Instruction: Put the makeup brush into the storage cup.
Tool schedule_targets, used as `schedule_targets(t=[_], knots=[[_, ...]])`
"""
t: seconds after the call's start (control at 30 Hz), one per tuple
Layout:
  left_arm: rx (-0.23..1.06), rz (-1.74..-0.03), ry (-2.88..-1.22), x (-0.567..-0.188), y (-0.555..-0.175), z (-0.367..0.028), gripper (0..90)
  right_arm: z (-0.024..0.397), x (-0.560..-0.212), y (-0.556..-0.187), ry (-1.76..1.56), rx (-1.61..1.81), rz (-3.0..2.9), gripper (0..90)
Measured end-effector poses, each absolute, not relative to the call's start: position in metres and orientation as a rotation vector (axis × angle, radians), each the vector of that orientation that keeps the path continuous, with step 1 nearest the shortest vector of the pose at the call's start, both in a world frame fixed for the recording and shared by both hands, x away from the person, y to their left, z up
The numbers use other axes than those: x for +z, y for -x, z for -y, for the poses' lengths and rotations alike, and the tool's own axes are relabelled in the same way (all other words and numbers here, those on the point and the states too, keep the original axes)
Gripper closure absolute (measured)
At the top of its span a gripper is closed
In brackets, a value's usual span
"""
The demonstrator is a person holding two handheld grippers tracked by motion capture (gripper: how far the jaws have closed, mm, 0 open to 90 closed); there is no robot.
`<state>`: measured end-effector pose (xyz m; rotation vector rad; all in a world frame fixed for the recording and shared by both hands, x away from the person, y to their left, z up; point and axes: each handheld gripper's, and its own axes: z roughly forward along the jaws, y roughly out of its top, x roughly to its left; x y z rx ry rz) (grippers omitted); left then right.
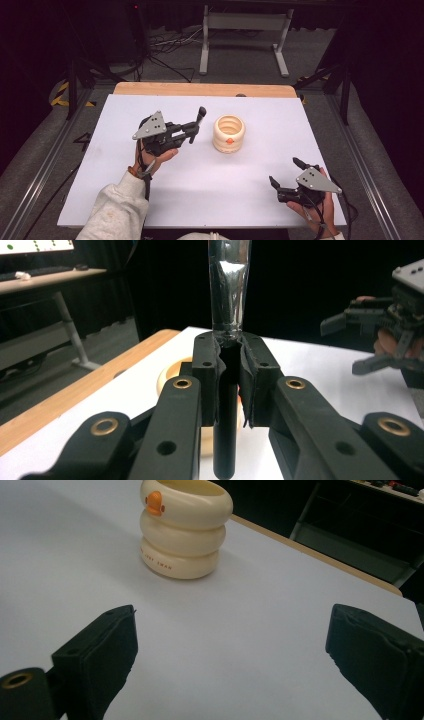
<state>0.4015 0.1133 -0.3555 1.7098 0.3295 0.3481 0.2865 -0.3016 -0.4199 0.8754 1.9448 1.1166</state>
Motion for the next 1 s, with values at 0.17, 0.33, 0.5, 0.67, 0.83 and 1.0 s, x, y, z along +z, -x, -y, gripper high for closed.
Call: schedule_targets(t=[0.17, 0.33, 0.5, 0.67, 0.83, 1.0], knots=[[0.353, -0.327, -1.690, -0.354, -0.408, -0.101, 79.5, 0.302, -0.420, -0.286, -0.876, 1.118, -1.944, 7.4], [0.350, -0.319, -1.677, -0.351, -0.414, -0.091, 79.5, 0.302, -0.420, -0.287, -0.872, 1.116, -1.946, 7.4], [0.339, -0.325, -1.659, -0.353, -0.423, -0.082, 79.5, 0.302, -0.420, -0.286, -0.874, 1.119, -1.947, 7.4], [0.335, -0.337, -1.657, -0.354, -0.430, -0.075, 79.4, 0.302, -0.420, -0.286, -0.871, 1.126, -1.949, 7.4], [0.310, -0.318, -1.624, -0.356, -0.438, -0.071, 79.5, 0.302, -0.420, -0.286, -0.861, 1.132, -1.950, 7.4], [0.308, -0.320, -1.612, -0.356, -0.444, -0.065, 79.5, 0.301, -0.420, -0.286, -0.858, 1.136, -1.952, 7.4]])
